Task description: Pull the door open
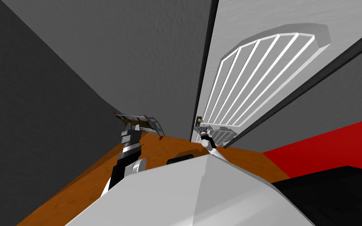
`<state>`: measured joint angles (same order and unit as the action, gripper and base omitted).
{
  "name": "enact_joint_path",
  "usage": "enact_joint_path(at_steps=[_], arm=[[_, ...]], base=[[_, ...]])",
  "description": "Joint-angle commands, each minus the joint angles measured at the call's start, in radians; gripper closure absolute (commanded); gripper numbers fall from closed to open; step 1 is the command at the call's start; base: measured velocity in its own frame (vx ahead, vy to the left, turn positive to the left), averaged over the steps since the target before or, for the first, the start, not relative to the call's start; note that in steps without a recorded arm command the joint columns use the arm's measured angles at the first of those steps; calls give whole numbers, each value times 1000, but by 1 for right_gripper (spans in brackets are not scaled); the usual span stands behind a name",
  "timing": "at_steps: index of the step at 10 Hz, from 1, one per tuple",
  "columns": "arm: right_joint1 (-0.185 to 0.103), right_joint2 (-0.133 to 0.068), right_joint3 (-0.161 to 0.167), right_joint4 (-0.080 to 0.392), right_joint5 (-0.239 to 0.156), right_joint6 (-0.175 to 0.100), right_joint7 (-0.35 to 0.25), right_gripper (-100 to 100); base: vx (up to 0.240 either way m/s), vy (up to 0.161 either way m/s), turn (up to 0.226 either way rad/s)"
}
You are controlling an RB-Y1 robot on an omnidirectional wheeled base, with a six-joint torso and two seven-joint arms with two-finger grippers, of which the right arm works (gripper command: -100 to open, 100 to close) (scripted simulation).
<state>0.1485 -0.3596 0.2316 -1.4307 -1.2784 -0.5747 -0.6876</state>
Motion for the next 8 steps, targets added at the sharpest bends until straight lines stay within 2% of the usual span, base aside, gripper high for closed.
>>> enact_joint_path(at_steps=[1, 2, 5, 6, 7, 8], arm=[[5, -23, -21, 13, -4, -1, -30, -100], [6, -32, -28, 21, -5, -3, -42, -100], [10, -78, -63, 61, -6, -13, -107, -100], [11, -86, -69, 68, -7, -14, -119, -100], [15, -78, -64, 56, -7, -13, -105, -100], [15, -78, -64, 56, -7, -13, -105, 100]], base=[[194, -15, 130], [162, -17, 120], [178, -36, 157], [166, -19, 101], [71, -11, 16], [-8, -7, -48]])
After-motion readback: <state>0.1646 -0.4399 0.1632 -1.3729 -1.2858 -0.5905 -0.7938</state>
